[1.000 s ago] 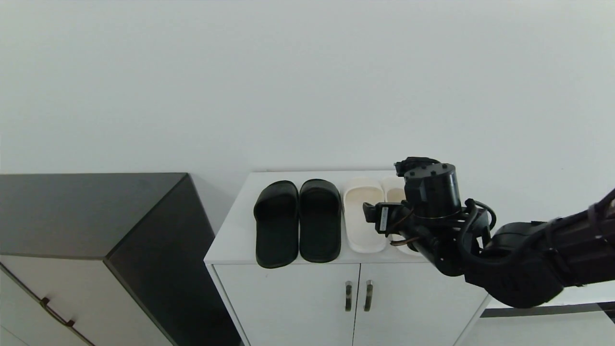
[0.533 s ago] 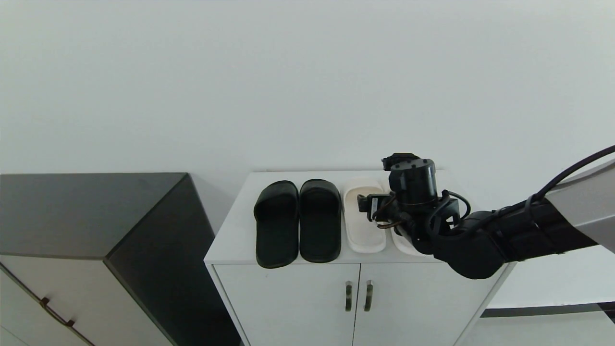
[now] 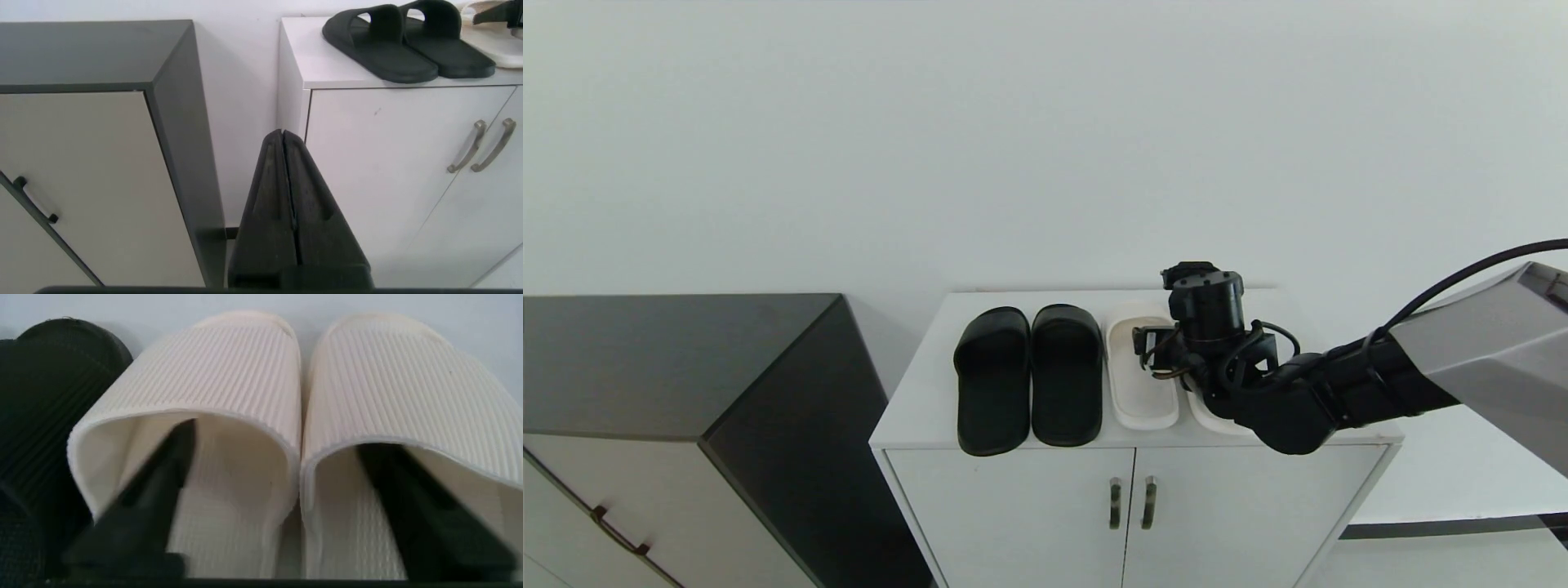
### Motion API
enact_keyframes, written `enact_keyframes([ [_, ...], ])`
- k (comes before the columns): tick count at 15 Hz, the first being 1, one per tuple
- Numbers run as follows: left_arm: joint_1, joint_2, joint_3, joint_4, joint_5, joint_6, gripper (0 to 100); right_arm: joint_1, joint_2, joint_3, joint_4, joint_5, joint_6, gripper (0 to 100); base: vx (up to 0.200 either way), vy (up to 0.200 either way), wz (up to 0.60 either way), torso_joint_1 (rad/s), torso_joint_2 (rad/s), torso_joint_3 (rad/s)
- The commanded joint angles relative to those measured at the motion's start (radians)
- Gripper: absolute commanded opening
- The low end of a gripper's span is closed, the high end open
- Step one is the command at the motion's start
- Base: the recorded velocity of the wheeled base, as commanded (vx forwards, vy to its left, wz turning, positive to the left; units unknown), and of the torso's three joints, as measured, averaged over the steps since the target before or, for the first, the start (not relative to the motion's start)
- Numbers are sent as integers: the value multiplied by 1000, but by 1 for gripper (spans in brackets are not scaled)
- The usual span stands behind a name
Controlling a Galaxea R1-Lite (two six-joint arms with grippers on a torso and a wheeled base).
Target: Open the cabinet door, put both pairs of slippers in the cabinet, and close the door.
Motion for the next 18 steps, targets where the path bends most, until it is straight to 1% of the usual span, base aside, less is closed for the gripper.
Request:
enact_keyframes([
  [1, 0, 1, 0, 0, 0, 0, 0, -12, 7, -7, -1, 0, 1, 0, 0, 0, 0, 0, 0, 0],
  [9, 0, 1, 0, 0, 0, 0, 0, -15, -30, 13, -4, -8, -1, 0, 0, 0, 0, 0, 0, 0],
  [11, 0, 1, 0, 0, 0, 0, 0, -11, -150, 110, -6, 3, -22, 0, 0, 0, 0, 0, 0, 0],
  [14, 0, 1, 0, 0, 0, 0, 0, 5, -297, 233, -13, 64, -27, 0, 0, 0, 0, 0, 0, 0],
  [15, 0, 1, 0, 0, 0, 0, 0, 18, -398, 331, -13, 124, -29, 0, 0, 0, 0, 0, 0, 0],
  [18, 0, 1, 0, 0, 0, 0, 0, 52, -582, 512, -12, 299, -36, 0, 0, 0, 0, 0, 0, 0],
])
